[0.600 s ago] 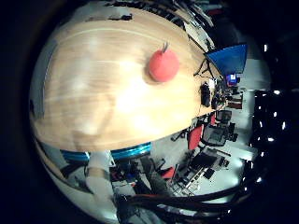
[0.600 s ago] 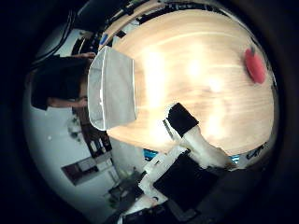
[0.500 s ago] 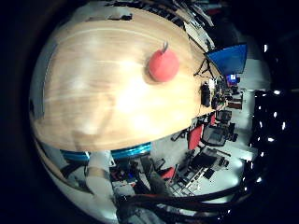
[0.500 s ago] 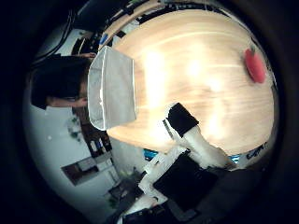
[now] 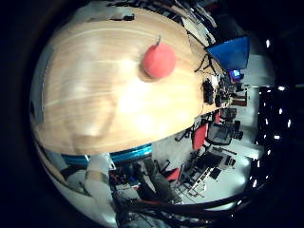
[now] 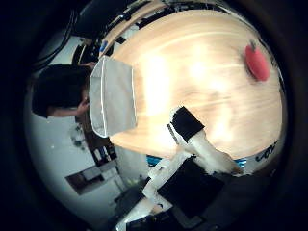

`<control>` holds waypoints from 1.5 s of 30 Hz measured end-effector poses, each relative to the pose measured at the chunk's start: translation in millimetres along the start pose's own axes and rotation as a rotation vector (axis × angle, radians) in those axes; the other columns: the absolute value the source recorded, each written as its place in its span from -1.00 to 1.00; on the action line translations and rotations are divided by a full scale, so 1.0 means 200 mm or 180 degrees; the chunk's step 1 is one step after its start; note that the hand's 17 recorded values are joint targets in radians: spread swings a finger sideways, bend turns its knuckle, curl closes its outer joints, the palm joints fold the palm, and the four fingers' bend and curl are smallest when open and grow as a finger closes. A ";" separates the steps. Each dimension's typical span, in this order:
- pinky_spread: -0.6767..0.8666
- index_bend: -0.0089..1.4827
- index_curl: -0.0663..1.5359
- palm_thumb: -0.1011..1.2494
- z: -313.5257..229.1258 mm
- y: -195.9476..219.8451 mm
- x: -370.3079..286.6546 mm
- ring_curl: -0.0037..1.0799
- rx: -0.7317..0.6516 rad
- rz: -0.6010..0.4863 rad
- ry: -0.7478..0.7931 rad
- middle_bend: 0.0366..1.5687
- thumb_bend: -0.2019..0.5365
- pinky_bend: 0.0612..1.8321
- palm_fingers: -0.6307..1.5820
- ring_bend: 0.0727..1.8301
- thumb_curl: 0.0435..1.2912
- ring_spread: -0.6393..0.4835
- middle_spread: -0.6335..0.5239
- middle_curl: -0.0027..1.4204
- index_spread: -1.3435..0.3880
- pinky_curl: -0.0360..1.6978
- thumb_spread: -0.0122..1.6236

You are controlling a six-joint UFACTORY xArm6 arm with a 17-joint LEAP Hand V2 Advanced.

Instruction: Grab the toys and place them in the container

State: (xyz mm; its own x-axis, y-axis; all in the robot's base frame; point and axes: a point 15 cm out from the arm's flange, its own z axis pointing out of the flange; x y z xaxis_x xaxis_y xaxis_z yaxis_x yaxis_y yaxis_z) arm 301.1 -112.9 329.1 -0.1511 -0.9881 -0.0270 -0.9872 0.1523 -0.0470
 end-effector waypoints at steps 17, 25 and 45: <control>0.34 -0.78 -0.55 -0.15 0.23 -0.29 0.56 -0.57 0.0339 0.0446 0.0177 -0.77 -0.53 -0.39 -0.20 -0.57 -0.61 0.08 -0.06 -0.50 0.06 -0.76 0.32; 0.34 -0.78 -0.56 -0.17 0.33 -0.44 0.71 -0.56 0.0322 0.0504 0.0183 -0.77 -0.52 -0.38 -0.23 -0.57 -0.61 0.08 -0.05 -0.49 0.07 -0.75 0.30; 0.30 -0.81 -0.59 -0.17 0.78 -0.67 0.88 -0.54 0.0093 0.0541 0.0098 -0.78 -0.52 -0.30 -0.23 -0.53 -0.61 0.09 -0.04 -0.49 0.07 -0.72 0.29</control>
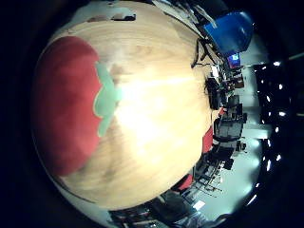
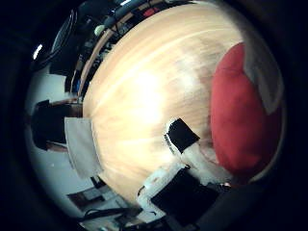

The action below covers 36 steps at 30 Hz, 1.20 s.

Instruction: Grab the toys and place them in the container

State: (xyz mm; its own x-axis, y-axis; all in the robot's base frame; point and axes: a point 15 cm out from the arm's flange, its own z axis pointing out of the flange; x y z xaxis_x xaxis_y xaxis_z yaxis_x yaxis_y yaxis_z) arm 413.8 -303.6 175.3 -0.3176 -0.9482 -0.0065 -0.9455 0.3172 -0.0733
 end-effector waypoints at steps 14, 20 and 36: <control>-0.62 -0.89 -0.82 0.29 0.14 0.03 0.18 -0.13 -0.0138 0.0248 -0.0072 -0.62 -0.23 0.63 0.29 0.30 -0.51 -0.48 -0.37 -0.48 0.05 -0.44 0.32; -0.70 -0.68 -0.75 0.61 0.14 0.03 0.19 -0.13 -0.0159 0.0243 -0.0065 -0.29 -0.12 0.43 0.59 0.25 -0.43 -0.48 -0.62 -0.32 -0.03 -0.49 0.27; -0.78 -0.42 -0.49 0.77 -0.18 0.06 0.30 -0.13 -0.0165 0.0311 -0.0096 -0.08 -0.44 0.28 0.66 0.25 -0.41 -0.47 -0.69 -0.19 -0.08 -0.49 0.19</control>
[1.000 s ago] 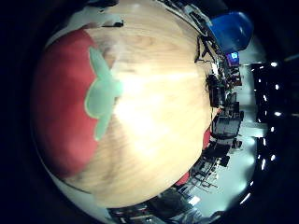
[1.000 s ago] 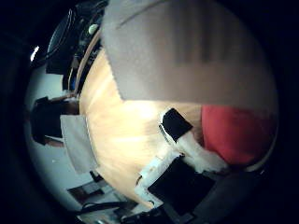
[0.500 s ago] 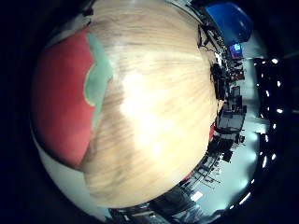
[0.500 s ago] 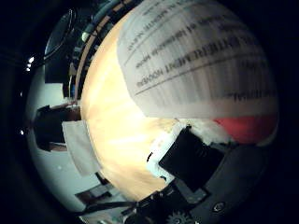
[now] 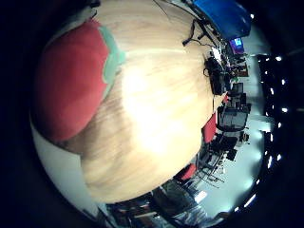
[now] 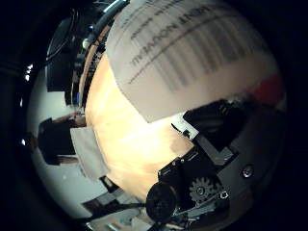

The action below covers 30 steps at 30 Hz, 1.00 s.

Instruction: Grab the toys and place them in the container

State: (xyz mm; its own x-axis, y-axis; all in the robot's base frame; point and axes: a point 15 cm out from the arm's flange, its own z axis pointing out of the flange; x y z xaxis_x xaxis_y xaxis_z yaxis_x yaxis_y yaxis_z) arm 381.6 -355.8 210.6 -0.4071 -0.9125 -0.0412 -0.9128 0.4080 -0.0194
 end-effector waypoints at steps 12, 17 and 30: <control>-0.79 -0.45 -0.38 0.80 -0.36 0.07 -0.19 -0.13 -0.0107 -0.0244 -0.0071 -0.06 -0.50 0.27 0.65 0.27 -0.41 -0.48 -0.68 -0.18 -0.09 -0.46 0.16; -0.79 -0.46 -0.35 0.80 -0.53 0.09 -0.37 -0.13 -0.0091 -0.0450 -0.0206 -0.06 -0.50 0.27 0.65 0.27 -0.40 -0.48 -0.68 -0.17 -0.09 -0.45 0.16; -0.80 -0.52 -0.26 0.80 -0.86 0.12 -0.87 -0.14 -0.0096 -0.1124 -0.0202 -0.05 -0.50 0.25 0.65 0.27 -0.40 -0.48 -0.68 -0.17 -0.10 -0.44 0.16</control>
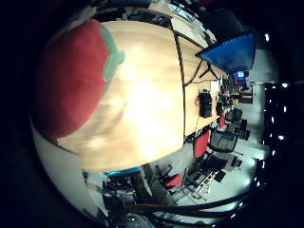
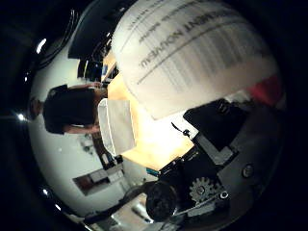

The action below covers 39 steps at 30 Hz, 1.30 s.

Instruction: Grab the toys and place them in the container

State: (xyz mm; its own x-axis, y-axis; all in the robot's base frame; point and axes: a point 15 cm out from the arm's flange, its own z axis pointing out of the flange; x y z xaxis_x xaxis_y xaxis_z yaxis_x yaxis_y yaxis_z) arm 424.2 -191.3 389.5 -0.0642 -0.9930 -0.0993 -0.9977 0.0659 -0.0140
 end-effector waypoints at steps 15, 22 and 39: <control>-0.79 -0.57 -0.17 0.79 -0.03 -0.14 -0.92 -0.14 -0.0053 -0.1017 0.0022 -0.05 -0.50 0.23 0.65 0.27 -0.41 -0.49 -0.68 -0.17 -0.12 -0.43 0.16; -0.79 -0.60 -0.14 0.79 0.00 -0.10 -1.34 -0.14 -0.0090 -0.1296 -0.0005 -0.05 -0.50 0.23 0.65 0.27 -0.41 -0.48 -0.68 -0.17 -0.13 -0.42 0.16; -0.80 -0.66 -0.06 0.78 0.06 0.14 -2.24 -0.14 0.0016 -0.1974 -0.0043 -0.05 -0.50 0.22 0.65 0.26 -0.42 -0.49 -0.68 -0.16 -0.15 -0.41 0.18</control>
State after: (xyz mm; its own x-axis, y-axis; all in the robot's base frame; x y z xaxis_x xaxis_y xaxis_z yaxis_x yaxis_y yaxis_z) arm 426.2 255.9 420.8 0.5277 -0.8453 -0.0838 -0.8491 -0.5224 -0.0778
